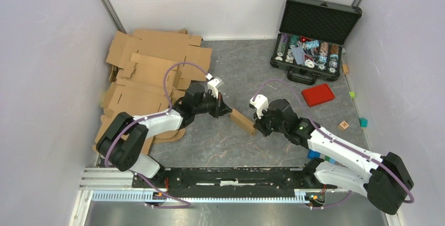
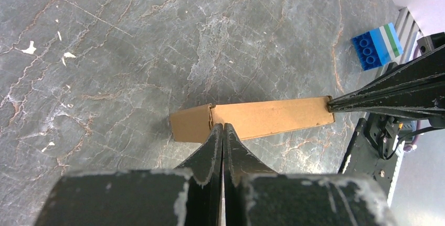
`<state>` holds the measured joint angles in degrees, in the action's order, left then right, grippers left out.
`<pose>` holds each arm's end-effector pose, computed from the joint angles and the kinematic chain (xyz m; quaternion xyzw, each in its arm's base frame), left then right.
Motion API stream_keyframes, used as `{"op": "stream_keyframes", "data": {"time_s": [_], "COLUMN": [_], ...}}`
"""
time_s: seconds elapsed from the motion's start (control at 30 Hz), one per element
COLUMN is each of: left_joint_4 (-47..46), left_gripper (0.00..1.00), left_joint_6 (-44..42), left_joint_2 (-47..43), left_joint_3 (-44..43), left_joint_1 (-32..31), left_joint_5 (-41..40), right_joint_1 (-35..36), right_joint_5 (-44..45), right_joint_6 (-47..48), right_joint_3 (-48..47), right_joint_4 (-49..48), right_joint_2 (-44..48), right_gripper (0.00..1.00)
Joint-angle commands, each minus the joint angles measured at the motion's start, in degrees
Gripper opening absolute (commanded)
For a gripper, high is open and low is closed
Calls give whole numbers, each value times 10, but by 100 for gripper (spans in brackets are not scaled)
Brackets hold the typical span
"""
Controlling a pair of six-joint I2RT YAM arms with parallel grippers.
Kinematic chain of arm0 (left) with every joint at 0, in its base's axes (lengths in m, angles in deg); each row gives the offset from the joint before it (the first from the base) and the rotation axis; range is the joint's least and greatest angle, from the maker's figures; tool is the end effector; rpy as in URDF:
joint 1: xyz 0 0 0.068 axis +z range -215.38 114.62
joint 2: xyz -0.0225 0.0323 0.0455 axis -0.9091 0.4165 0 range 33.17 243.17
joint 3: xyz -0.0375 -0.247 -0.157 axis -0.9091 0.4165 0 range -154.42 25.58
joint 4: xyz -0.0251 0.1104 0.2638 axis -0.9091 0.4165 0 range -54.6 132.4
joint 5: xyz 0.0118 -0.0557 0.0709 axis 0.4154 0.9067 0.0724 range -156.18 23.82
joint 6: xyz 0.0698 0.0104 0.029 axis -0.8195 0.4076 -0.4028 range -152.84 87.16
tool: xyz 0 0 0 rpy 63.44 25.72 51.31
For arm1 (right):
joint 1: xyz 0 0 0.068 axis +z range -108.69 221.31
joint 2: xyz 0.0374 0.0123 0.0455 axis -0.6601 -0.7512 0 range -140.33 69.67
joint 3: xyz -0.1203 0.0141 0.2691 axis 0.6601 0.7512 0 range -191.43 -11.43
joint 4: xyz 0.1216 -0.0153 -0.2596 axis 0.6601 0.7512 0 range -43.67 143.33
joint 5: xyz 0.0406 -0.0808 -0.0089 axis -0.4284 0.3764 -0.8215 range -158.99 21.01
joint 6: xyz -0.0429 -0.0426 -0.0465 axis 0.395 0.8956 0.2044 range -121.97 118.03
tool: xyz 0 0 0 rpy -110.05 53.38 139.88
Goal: Fold the paper box
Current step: Close the paper box at the center of the board.
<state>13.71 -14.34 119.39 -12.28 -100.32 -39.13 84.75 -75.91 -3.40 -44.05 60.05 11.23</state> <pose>0.2655 -0.2213 0.1771 0.2398 0.8015 -0.4073 0.3664 0.1743 0.1758 0.2056 -0.3478 0.8337 0.2128 0.3724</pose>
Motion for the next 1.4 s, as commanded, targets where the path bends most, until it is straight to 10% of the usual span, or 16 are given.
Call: {"op": "stream_keyframes", "data": {"time_s": [0.0, 0.73, 1.03, 1.37], "left_joint_4": [84, 137, 116, 73], "left_gripper": [2, 2, 5, 16], "left_joint_6": [-7, 1, 39, 36], "left_joint_2": [-15, -178, -303, -356], "left_joint_3": [18, 117, 182, 228], "left_joint_1": [-6, -6, 0, 1], "left_joint_5": [0, -132, -348, -369], "right_joint_1": [1, 105, 185, 162], "right_joint_5": [-73, -90, -8, 102], "right_joint_6": [-10, -28, -41, -17], "right_joint_3": [14, -33, -121, -179], "right_joint_4": [-2, -60, -81, -38], "right_joint_2": [-20, -150, -269, -357], "right_gripper": [0, 0, 0, 8]}}
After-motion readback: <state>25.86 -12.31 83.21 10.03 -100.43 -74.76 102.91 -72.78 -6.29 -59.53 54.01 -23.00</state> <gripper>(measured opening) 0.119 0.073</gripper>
